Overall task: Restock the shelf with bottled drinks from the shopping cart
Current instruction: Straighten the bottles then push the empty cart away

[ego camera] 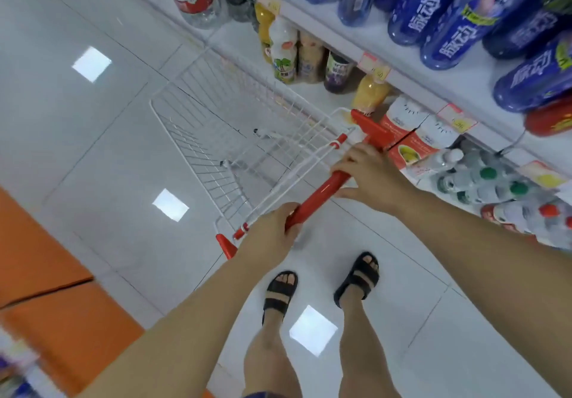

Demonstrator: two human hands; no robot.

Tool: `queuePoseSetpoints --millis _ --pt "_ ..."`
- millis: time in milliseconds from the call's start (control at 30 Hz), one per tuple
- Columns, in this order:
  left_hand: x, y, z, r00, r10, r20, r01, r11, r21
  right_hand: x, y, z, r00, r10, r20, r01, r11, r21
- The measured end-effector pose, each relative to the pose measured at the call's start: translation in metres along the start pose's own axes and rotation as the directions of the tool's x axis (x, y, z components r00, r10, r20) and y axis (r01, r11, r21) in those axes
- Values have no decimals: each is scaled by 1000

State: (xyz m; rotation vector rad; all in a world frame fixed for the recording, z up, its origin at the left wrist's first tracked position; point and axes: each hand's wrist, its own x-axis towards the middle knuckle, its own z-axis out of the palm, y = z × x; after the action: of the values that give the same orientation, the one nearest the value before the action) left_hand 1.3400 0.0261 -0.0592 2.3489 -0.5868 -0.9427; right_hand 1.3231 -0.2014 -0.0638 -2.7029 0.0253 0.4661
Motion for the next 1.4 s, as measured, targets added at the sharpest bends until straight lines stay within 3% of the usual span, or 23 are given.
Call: queuePoseSetpoints --millis 133,300,467,700,867,1067,1200,1300,1400 --pt "-8 6 16 974 63 218 -71 997 33 -51 8 17 991 126 -38 -124 992 35" --pt "-30 34 60 882 157 443 -195 980 41 -147 14 42 926 377 -15 -371 919 133" --pt "-63 53 114 752 190 631 -301 951 72 -256 3 79 786 619 -1 -606 769 203" --pt "-118 83 192 573 212 792 -519 841 150 -398 -37 144 541 840 -43 -800 530 280" --pt "-168 108 248 494 261 829 -695 692 197 -496 -72 196 364 930 -58 -845 356 400" --pt "-228 139 319 410 371 833 -892 351 283 -598 -113 255 122 993 -10 -817 106 566" --pt "-266 161 375 324 490 810 -942 92 322 -659 -140 289 -36 999 11 -749 -34 661" --pt "-295 181 417 270 520 810 -943 -26 331 -699 -163 315 -165 986 24 -732 -138 668" --pt "-320 201 460 162 510 845 -951 -147 271 -730 -179 336 -290 952 93 -657 -269 704"
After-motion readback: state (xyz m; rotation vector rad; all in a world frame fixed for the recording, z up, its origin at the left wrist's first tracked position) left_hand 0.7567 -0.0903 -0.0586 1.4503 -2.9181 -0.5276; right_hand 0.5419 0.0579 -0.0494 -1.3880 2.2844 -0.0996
